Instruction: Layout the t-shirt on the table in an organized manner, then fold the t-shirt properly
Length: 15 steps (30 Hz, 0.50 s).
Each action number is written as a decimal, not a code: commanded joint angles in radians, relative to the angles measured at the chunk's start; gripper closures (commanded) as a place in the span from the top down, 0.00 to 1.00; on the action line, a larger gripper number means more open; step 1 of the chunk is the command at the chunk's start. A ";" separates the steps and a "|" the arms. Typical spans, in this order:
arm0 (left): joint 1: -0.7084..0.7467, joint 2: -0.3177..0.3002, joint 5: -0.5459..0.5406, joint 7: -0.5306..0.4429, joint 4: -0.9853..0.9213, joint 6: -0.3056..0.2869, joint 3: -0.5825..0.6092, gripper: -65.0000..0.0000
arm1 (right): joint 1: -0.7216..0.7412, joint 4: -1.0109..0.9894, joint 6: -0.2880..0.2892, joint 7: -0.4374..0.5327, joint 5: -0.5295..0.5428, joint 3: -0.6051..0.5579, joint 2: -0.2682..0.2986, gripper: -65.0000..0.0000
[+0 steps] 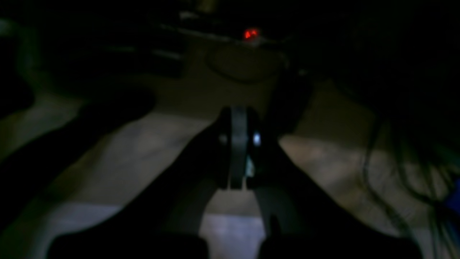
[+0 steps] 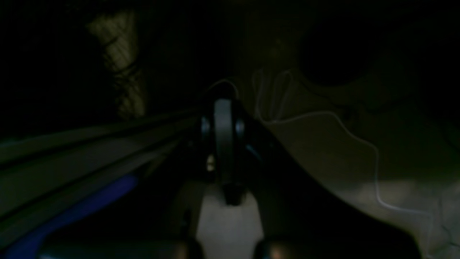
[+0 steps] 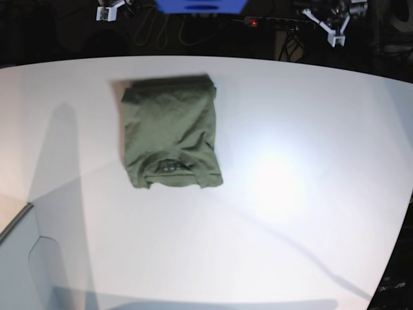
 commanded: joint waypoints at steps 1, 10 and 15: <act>-0.025 -0.015 0.016 -0.033 -0.042 0.018 -0.002 0.00 | 0.012 -0.073 -0.051 0.064 -0.025 0.002 0.020 0.00; -0.042 0.087 0.134 -0.082 -0.059 0.251 -0.003 0.00 | 0.304 -0.811 -0.483 0.366 -0.091 -0.006 0.183 0.00; -0.060 0.150 0.154 -0.079 -0.060 0.251 -0.003 0.00 | 0.341 -0.822 -0.658 0.311 -0.093 -0.101 0.185 0.00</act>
